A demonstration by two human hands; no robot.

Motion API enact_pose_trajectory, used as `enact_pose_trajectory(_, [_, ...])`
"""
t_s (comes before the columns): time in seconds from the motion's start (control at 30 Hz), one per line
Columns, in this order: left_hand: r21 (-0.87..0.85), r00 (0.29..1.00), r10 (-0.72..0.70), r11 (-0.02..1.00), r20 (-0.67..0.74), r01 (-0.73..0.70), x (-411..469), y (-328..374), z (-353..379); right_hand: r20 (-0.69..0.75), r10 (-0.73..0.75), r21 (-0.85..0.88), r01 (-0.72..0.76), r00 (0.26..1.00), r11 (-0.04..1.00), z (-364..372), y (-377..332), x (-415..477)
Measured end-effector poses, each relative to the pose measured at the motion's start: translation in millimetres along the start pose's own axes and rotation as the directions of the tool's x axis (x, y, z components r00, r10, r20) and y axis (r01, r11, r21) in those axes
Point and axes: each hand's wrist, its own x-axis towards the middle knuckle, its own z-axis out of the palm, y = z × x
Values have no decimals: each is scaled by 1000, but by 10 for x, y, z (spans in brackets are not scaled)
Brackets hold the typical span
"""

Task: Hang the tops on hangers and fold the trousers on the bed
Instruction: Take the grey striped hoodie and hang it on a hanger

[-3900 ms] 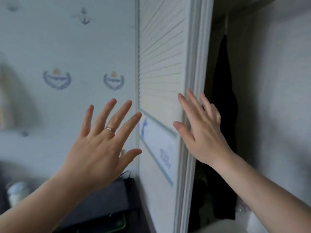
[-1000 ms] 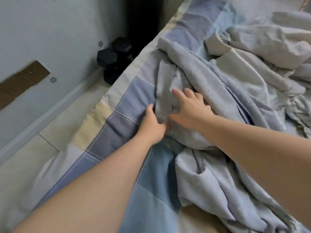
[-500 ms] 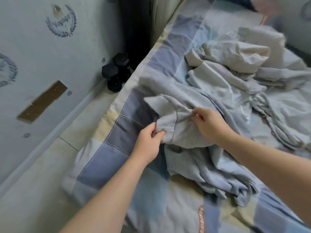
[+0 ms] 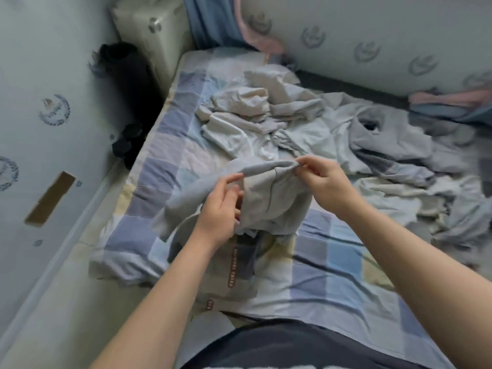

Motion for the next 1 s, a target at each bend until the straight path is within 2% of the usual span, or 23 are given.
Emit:
enact_pose_trajectory(0.03, [16, 999, 13, 1000, 40, -14, -90, 76, 127, -14, -3, 28, 4, 1000, 1000, -160, -11, -150])
enact_pose_trajectory(0.1, [185, 985, 116, 973, 131, -139, -237, 229, 366, -43, -11, 78, 14, 999, 997, -427, -27, -424])
enact_pose_trajectory(0.2, [457, 945, 221, 833, 240, -311, -393, 529, 728, -104, -49, 142, 64, 993, 988, -757, -34, -770])
enact_pose_trajectory(0.27, [544, 930, 272, 755, 249, -366, -476, 710, 963, -150, -54, 162, 78, 987, 984, -987, -38, -941])
enact_pose_trajectory(0.47, [553, 812, 475, 599, 338, -580, -666, 991, 1569, -246, -35, 124, 68, 969, 990, -1569, -59, -1266])
enact_pose_trajectory(0.6, [533, 752, 538, 537, 381, -654, -712, 1170, 1834, -301, 3, 151, 44, 954, 988, -1860, 28, -1453])
enact_pose_trajectory(0.7, [591, 704, 590, 423, 396, -687, -630, 1359, 1971, -358, 68, 142, -18, 931, 990, -1973, 232, -1555])
enact_pose_trajectory(0.73, [588, 703, 581, 420, 410, -691, -593, 1408, 2027, -376, 91, 125, -47, 922, 991, -1973, 319, -1585])
enact_pose_trajectory(0.77, [561, 719, 548, 463, 427, -686, -562, 1437, 2097, -399, 115, 102, -81, 910, 991, -1954, 401, -1620])
enact_pose_trajectory(0.83, [480, 775, 445, 611, 449, -629, -541, 1428, 2252, -474, 154, 78, -133, 867, 988, -1869, 521, -1736])
enact_pose_trajectory(0.93, [405, 848, 322, 770, 422, -494, -539, 1376, 2437, -553, 180, 191, -87, 814, 978, -1616, 627, -2044])
enact_pose_trajectory(1.0, [340, 875, 288, 838, 388, -427, -541, 1432, 2507, -532, 201, 256, -70, 823, 964, -1381, 667, -2285])
